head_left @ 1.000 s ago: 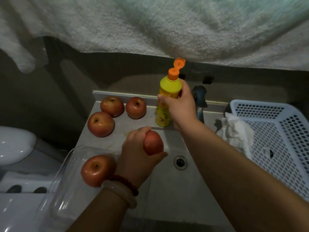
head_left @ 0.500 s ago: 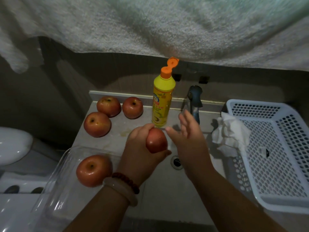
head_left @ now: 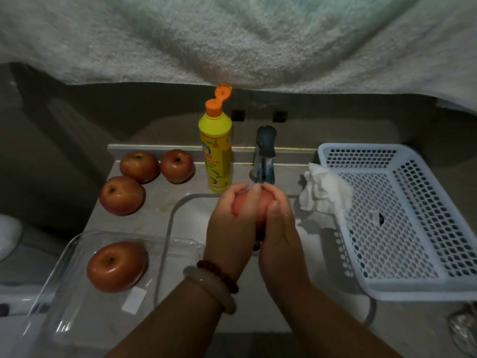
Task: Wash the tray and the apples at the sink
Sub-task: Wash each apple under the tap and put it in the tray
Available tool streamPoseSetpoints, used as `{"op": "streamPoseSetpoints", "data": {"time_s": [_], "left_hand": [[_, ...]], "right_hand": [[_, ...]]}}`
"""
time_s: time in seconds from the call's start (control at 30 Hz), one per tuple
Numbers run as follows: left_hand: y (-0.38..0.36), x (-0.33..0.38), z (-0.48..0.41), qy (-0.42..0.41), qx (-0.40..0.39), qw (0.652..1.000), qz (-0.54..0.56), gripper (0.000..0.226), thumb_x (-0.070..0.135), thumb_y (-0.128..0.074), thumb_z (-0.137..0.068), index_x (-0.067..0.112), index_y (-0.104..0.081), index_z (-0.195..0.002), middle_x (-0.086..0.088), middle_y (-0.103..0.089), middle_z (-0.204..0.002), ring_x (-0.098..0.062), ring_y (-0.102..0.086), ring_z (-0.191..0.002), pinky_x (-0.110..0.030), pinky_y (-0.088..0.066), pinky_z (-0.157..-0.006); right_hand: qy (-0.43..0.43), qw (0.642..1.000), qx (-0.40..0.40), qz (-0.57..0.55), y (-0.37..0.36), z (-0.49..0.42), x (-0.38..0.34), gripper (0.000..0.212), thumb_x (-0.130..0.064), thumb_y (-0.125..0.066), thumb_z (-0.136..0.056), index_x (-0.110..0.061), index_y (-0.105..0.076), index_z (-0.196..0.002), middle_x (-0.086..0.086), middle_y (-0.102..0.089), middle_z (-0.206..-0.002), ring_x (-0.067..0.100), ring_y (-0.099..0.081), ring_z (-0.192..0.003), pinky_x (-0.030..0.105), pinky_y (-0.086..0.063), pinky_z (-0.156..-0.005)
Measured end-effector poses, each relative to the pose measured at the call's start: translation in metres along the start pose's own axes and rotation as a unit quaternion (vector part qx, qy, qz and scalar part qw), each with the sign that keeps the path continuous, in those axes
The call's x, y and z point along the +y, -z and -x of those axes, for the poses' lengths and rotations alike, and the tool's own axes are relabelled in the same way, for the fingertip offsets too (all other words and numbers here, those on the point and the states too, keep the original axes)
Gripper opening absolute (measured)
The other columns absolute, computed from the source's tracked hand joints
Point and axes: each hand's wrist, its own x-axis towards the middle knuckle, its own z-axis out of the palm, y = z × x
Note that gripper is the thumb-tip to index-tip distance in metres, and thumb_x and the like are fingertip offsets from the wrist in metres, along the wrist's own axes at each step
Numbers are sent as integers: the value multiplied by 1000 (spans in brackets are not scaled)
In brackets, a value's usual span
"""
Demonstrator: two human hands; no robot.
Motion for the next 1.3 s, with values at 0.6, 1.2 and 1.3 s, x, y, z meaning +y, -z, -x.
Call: {"op": "streamPoseSetpoints", "data": {"time_s": [0.6,1.2,1.3], "left_hand": [[-13,-2,-1,183,-10,938,295,30,47,-57,-87,25,-65,-107,-10,-71,-106,-29,-69,-97,-49,-56,-86],[-9,-2,2,-7,-2,993,115,36,46,-63,-85,51,-43,-115,19,-49,-111,-4,-60,-95,-24,-57,-73],[-2,-2,-8,-54,82,995,-5,32,33,-55,-95,39,-42,-124,8,-50,-124,-1,-58,-102,-15,-53,-75]], "right_hand": [[26,1000,-6,5,26,-11,-11,47,-66,-58,-75,-55,-48,-120,-33,-51,-116,-13,-55,-100,10,-51,-73],[-22,993,-20,-115,11,-22,-25,26,-47,-34,-101,-57,-50,-118,-24,-47,-124,5,-57,-107,26,-56,-82],[13,995,-82,-62,6,-13,-26,45,-53,-51,-86,-62,-35,-127,-38,-37,-121,-7,-51,-111,17,-53,-84]]}}
